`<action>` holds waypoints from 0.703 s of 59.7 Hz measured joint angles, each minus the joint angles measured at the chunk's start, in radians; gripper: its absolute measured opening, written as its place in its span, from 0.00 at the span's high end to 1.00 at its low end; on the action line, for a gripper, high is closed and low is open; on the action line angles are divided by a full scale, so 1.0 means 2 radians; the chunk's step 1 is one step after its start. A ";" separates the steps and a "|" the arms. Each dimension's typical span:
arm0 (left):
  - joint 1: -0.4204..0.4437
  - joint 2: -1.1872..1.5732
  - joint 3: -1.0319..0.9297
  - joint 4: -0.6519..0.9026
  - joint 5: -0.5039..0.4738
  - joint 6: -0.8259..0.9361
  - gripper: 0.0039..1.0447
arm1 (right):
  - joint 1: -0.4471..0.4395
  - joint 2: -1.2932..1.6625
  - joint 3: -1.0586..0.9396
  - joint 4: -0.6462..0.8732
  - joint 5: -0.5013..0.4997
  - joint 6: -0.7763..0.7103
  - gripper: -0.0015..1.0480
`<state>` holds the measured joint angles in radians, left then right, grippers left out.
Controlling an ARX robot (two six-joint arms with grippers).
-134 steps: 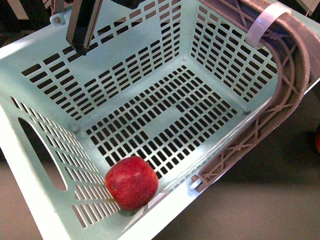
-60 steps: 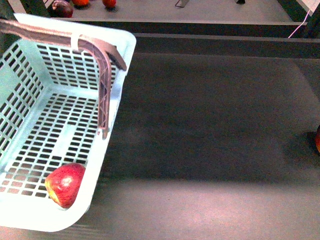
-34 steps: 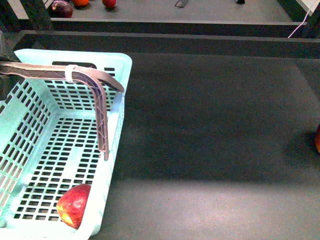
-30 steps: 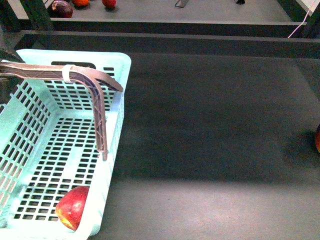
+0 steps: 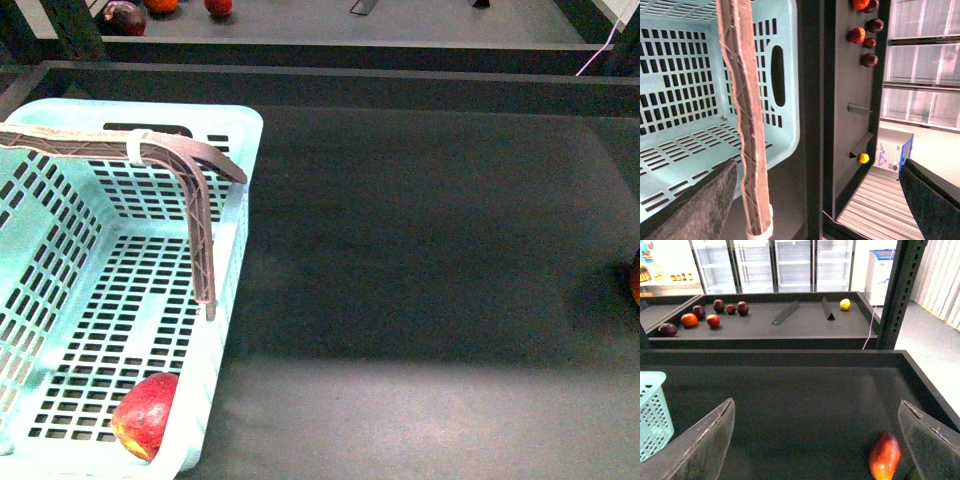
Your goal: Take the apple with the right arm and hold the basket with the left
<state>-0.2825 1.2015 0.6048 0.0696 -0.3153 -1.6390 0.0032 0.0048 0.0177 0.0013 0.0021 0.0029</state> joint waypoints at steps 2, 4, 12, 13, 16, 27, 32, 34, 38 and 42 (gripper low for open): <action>-0.002 -0.005 0.000 0.000 0.000 0.000 0.06 | 0.000 0.000 0.000 0.000 0.000 0.000 0.09; -0.001 -0.004 -0.009 0.027 0.005 0.025 0.09 | 0.000 0.000 0.000 0.000 0.000 0.000 0.09; 0.019 -0.008 -0.121 0.300 0.043 0.348 0.31 | 0.000 0.000 0.000 0.000 0.000 0.000 0.09; 0.022 -0.013 -0.133 0.326 0.045 0.400 0.34 | 0.000 0.000 0.000 0.000 0.000 0.000 0.09; 0.032 -0.031 -0.154 0.367 0.054 0.510 0.43 | 0.000 0.000 0.000 0.000 0.000 0.000 0.09; 0.061 -0.095 -0.205 0.370 0.081 0.763 0.76 | 0.000 0.000 0.000 0.000 0.000 0.000 0.09; 0.073 -0.122 -0.224 0.359 0.093 0.792 0.91 | 0.000 0.000 0.000 0.000 0.000 0.000 0.09; 0.076 -0.132 -0.229 0.355 0.095 0.797 0.96 | 0.000 0.000 0.000 0.000 0.000 0.000 0.09; 0.083 -0.156 -0.239 0.343 0.104 0.804 0.97 | 0.000 0.000 0.000 0.000 0.000 0.000 0.09; 0.089 -0.174 -0.247 0.332 0.108 0.808 0.97 | 0.000 0.000 0.000 0.000 0.000 0.000 0.09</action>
<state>-0.1047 0.8536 0.1108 0.7345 -0.0998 -0.0227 0.0032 0.0048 0.0177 0.0013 0.0021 0.0029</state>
